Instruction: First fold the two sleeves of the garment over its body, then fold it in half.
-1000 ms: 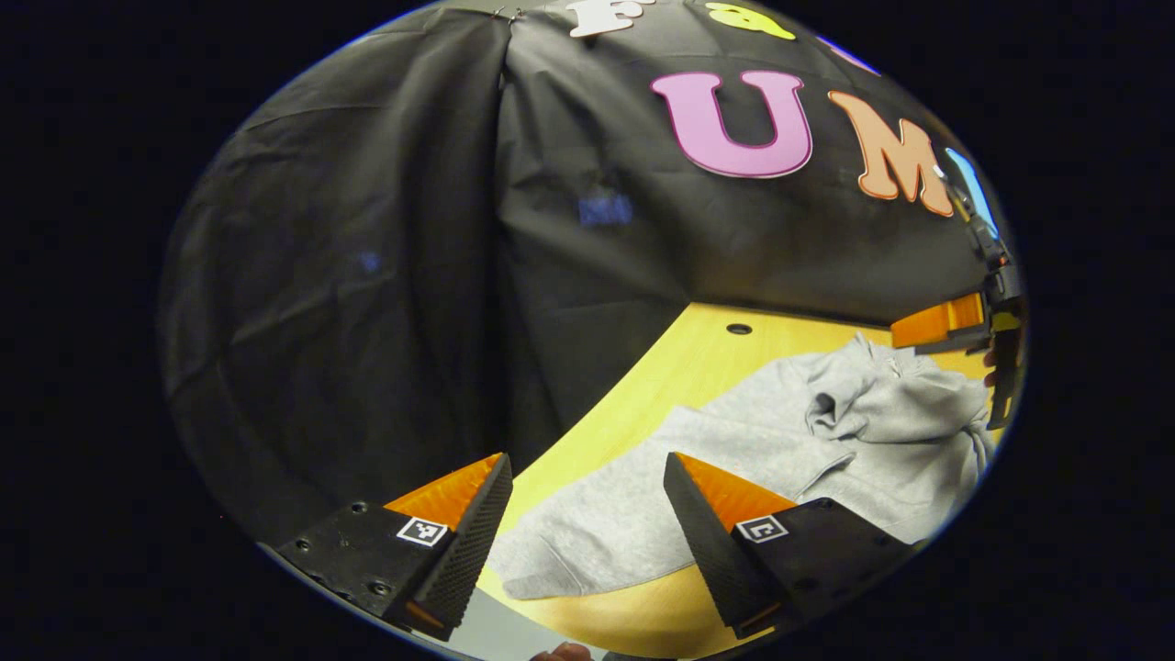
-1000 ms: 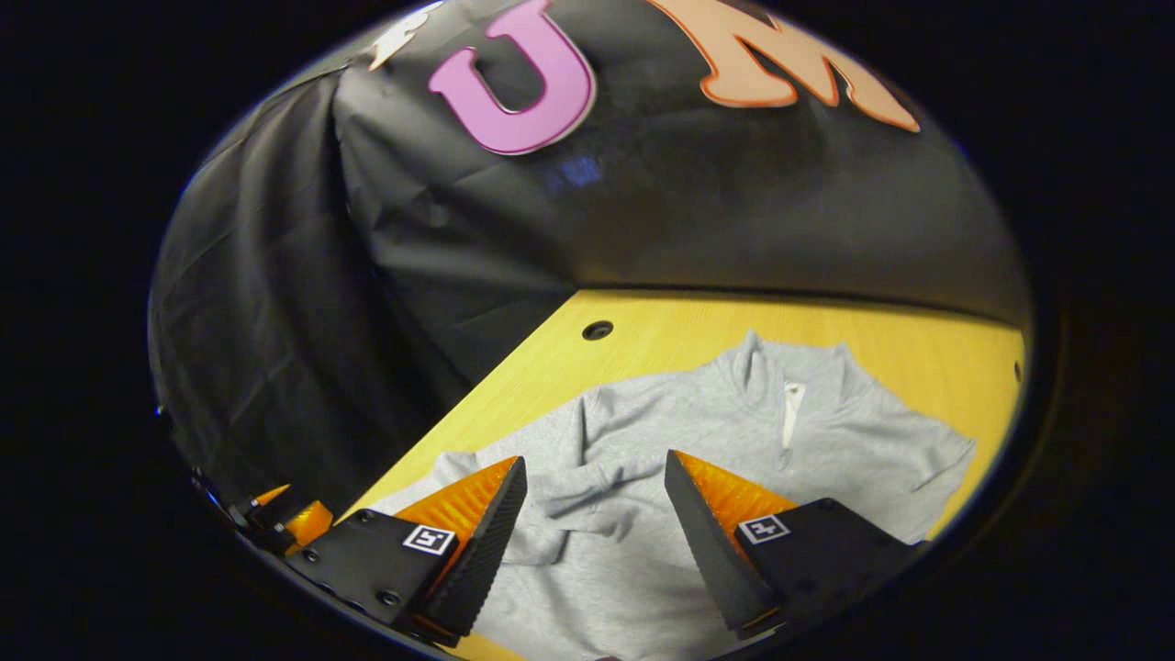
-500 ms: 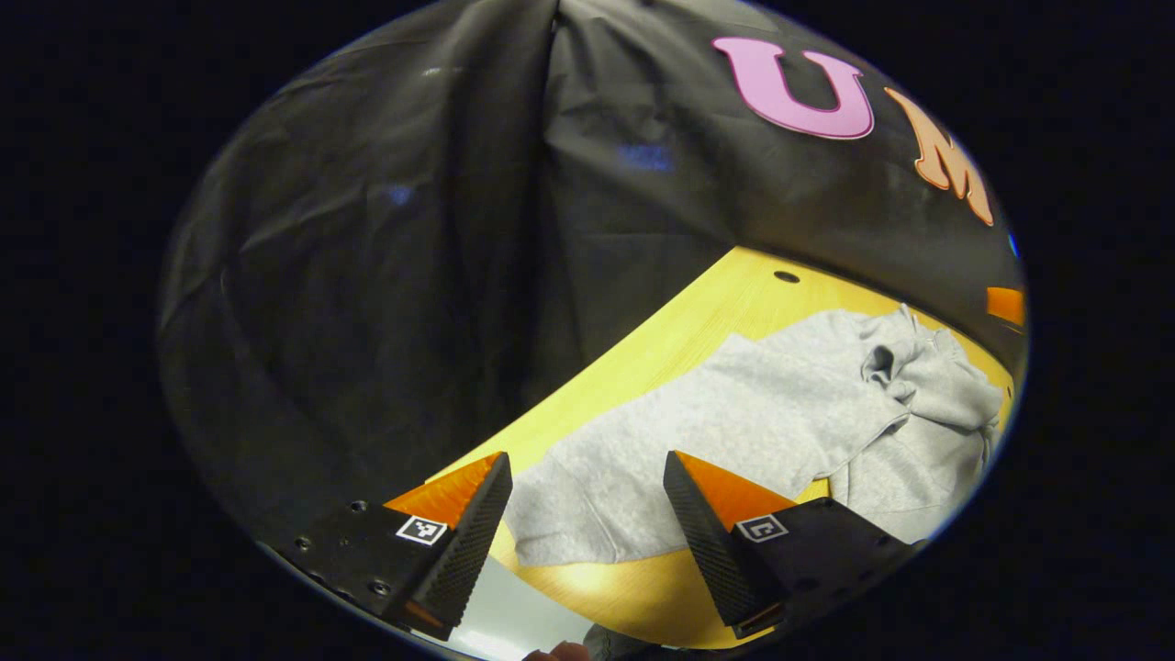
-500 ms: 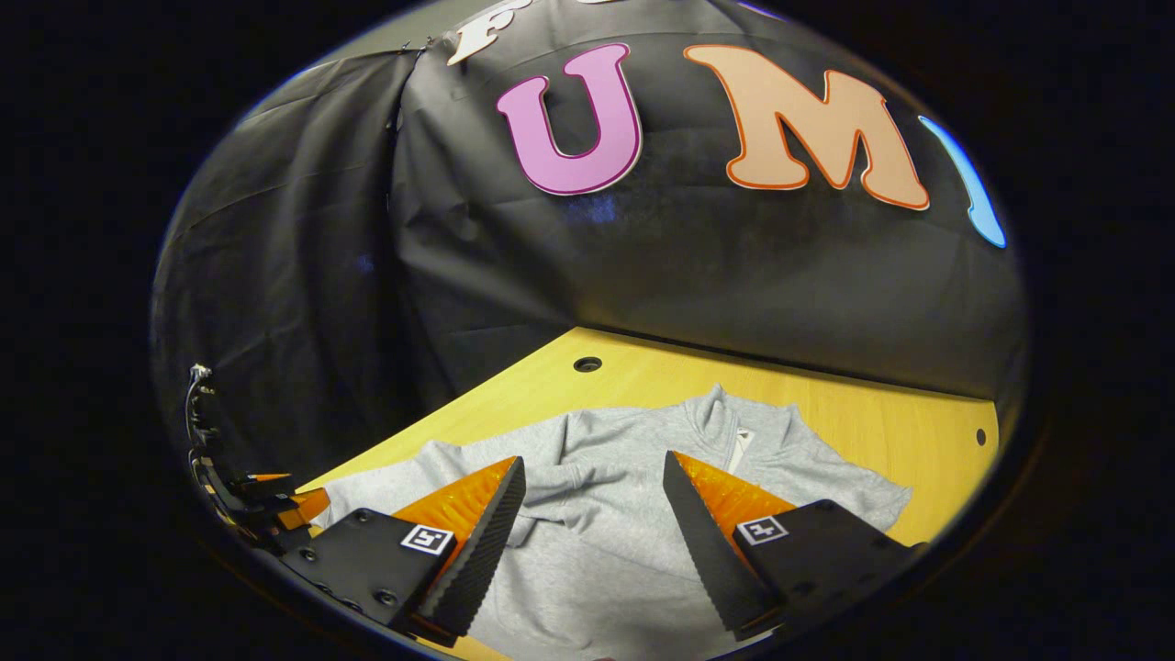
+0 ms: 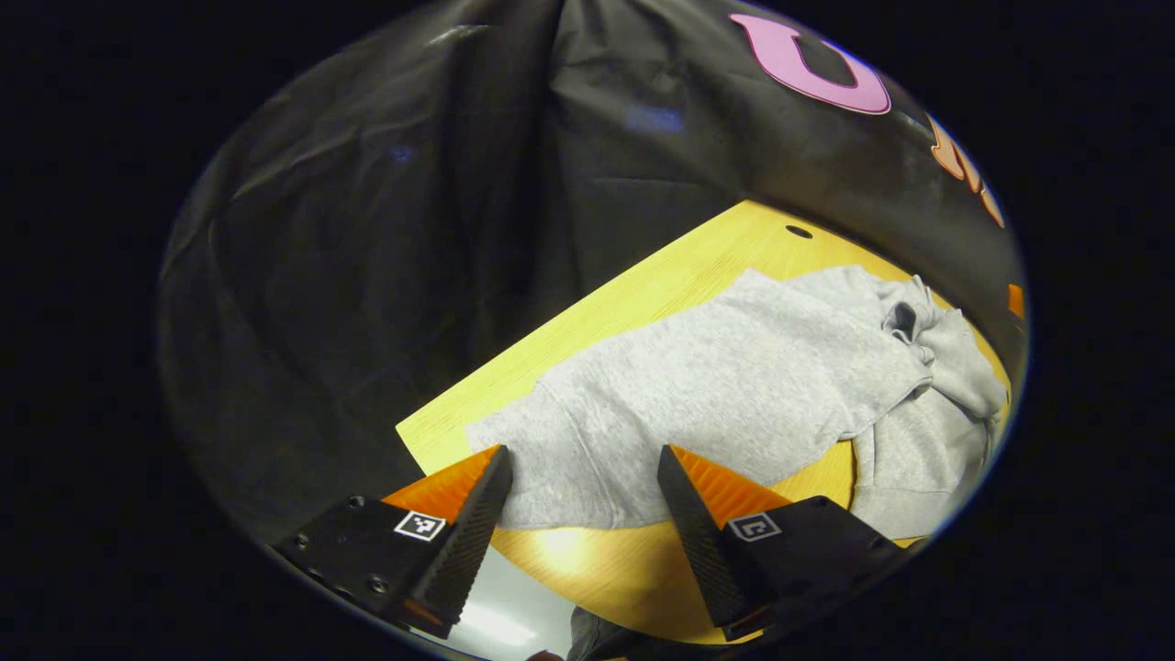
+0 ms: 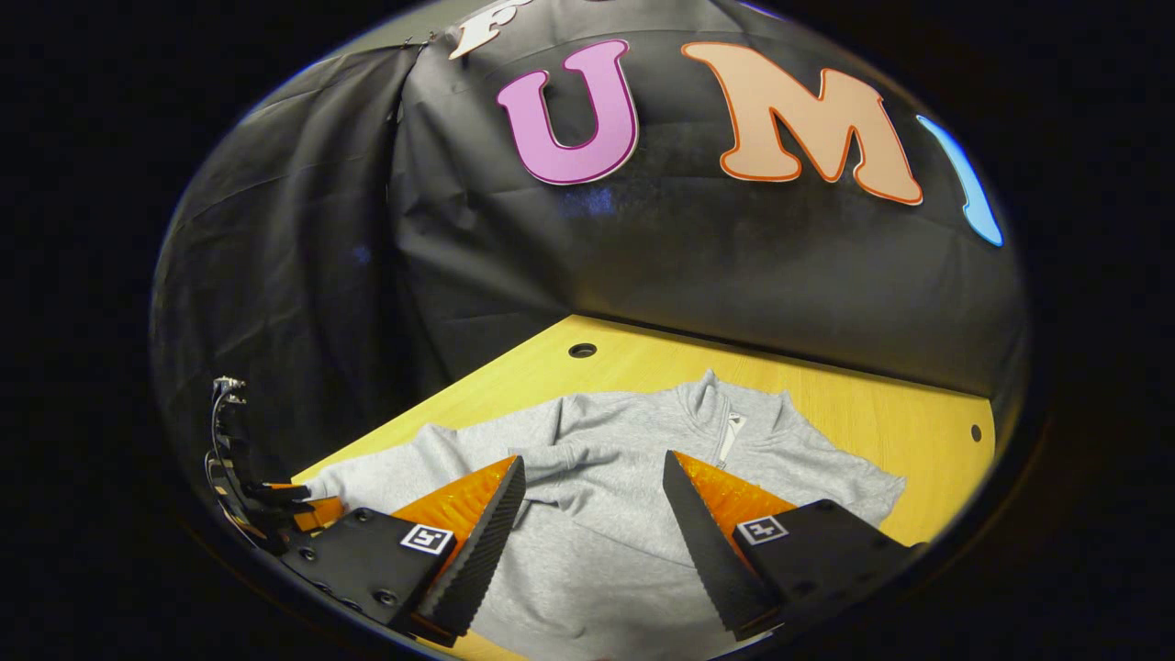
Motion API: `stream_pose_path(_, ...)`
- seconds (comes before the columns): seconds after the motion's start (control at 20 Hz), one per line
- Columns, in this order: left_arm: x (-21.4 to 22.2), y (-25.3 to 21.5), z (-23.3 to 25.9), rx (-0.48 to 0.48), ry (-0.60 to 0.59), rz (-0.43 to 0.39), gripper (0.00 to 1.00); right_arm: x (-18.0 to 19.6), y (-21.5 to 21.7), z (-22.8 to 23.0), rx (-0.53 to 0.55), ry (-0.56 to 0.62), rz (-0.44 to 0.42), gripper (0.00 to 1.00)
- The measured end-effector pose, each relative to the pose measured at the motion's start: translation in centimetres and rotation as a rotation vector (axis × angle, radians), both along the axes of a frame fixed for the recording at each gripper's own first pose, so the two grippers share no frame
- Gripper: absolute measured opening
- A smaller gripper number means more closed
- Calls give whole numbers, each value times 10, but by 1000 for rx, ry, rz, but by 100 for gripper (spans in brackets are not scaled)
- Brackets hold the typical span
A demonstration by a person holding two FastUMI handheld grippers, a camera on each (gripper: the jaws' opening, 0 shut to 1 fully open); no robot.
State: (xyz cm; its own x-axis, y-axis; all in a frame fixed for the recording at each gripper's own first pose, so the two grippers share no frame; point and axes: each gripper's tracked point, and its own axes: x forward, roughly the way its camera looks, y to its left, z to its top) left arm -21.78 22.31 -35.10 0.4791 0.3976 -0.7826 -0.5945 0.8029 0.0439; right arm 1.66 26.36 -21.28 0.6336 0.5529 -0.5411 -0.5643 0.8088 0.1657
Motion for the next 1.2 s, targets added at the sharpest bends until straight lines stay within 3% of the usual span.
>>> stream_pose_path(0.2, 9, 0, -1, 19, 23, -3, 49, -2, -7, -1, -5, 4, -11, 96)
stream_pose_path(0.25, 11, 0, -3, 19, 40, -12, 25, -2, -9, -1, -5, 2, -14, 96)
stream_pose_path(0.35, 16, -1, -1, 6, 52, 9, 4, -2, -14, 3, -8, -9, -18, 96)
stream_pose_path(0.55, 41, 3, 19, 25, 7, -18, 0, -5, -33, 8, -21, -22, -30, 96)
stream_pose_path(0.8, 112, 1, 82, 97, -119, -121, 0, -13, -67, 9, -31, -25, -70, 96)
stream_pose_path(1.2, 207, -108, 167, 119, -261, -413, 0, -28, -148, 12, -51, -31, -205, 97)
